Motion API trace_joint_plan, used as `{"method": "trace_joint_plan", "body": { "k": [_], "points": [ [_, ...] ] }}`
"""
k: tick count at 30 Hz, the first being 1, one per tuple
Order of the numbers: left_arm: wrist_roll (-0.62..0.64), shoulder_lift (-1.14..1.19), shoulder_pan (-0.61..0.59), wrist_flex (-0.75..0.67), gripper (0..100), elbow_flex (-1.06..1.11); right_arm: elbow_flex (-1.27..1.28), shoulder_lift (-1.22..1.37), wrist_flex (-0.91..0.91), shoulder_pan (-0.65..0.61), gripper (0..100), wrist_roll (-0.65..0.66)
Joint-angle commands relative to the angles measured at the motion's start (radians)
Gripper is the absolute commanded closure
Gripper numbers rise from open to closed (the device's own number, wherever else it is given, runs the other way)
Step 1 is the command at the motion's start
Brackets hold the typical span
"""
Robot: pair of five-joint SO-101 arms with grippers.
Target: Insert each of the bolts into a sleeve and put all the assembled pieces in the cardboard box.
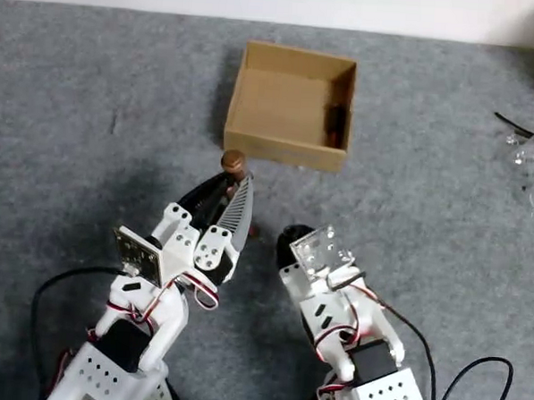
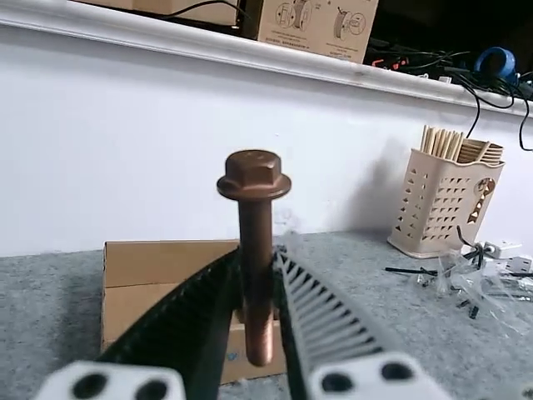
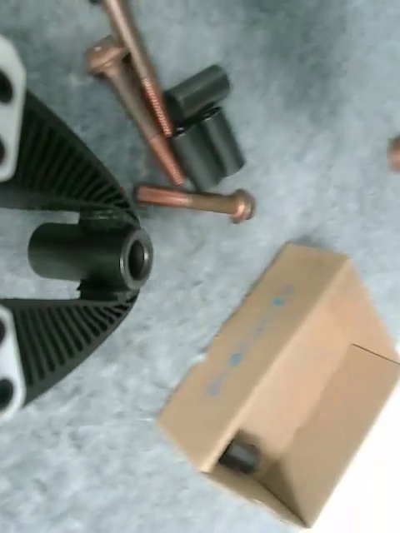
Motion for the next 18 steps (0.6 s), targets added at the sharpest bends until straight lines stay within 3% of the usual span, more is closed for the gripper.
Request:
{"method": "trace_joint_plan", "body": {
  "k": [1,4,9,18],
  "points": [
    [0.014,-0.031,0.025,-0.005,99,0.019,0.004,-0.016,-0.122,-0.015,99.4,-0.009],
    [0.028,-0.031,0.051,-0.002,99,0.019,0.044,-0.016,-0.186,-0.015,99.4,-0.006],
    [0.155,-0.031,0.068,0.000,99,0.021,0.088,-0.016,-0.288,-0.015,99.4,-0.005],
    [0.161,-0.031,0.070,0.000,99,0.021,0.127,-0.016,-0.348,-0.018,99.4,-0.003]
  ]
}}
